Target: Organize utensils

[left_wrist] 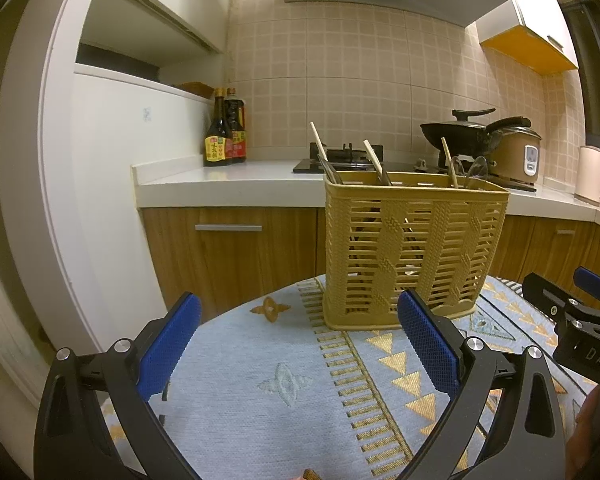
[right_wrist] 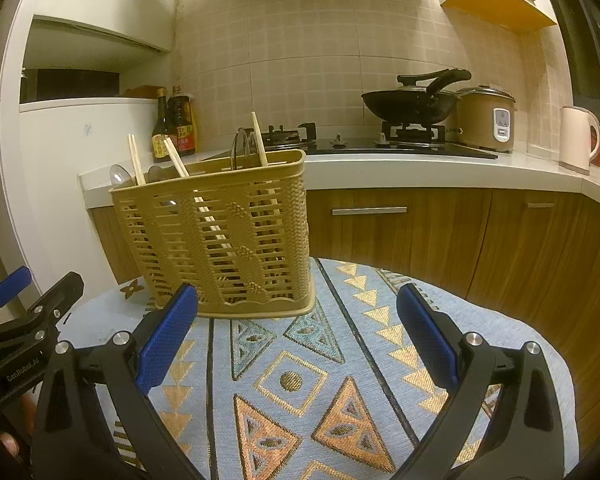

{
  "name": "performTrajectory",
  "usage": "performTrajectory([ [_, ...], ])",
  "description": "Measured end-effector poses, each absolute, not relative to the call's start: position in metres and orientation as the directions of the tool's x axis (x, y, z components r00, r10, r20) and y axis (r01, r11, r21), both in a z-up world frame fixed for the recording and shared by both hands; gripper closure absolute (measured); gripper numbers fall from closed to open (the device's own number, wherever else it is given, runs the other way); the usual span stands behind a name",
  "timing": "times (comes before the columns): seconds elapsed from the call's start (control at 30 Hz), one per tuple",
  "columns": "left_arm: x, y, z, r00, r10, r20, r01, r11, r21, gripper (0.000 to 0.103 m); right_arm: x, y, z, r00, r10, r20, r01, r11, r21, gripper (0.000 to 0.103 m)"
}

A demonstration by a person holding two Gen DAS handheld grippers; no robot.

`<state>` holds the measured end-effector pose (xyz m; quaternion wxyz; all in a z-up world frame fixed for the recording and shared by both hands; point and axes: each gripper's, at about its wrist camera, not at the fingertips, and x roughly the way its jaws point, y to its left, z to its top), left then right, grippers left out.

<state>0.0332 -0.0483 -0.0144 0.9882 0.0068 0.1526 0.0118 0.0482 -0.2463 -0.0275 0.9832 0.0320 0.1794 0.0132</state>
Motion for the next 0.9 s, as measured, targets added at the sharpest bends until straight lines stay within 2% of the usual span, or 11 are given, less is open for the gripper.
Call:
performTrajectory([
  [0.37, 0.0340, -0.0479, -0.0152, 0.951, 0.023, -0.307, -0.020, 1.000, 0.012, 0.008, 0.0506, -0.2551, -0.0273, 0.931, 0.044, -0.363, -0.001, 0.993, 0.118, 0.008],
  [0.9, 0.0370, -0.0453, -0.0161, 0.947, 0.018, -0.321, -0.019, 1.000, -0.003, 0.008, 0.0502, -0.2499, -0.0270, 0.931, 0.042, -0.362, -0.009, 0.996, 0.092, 0.008],
])
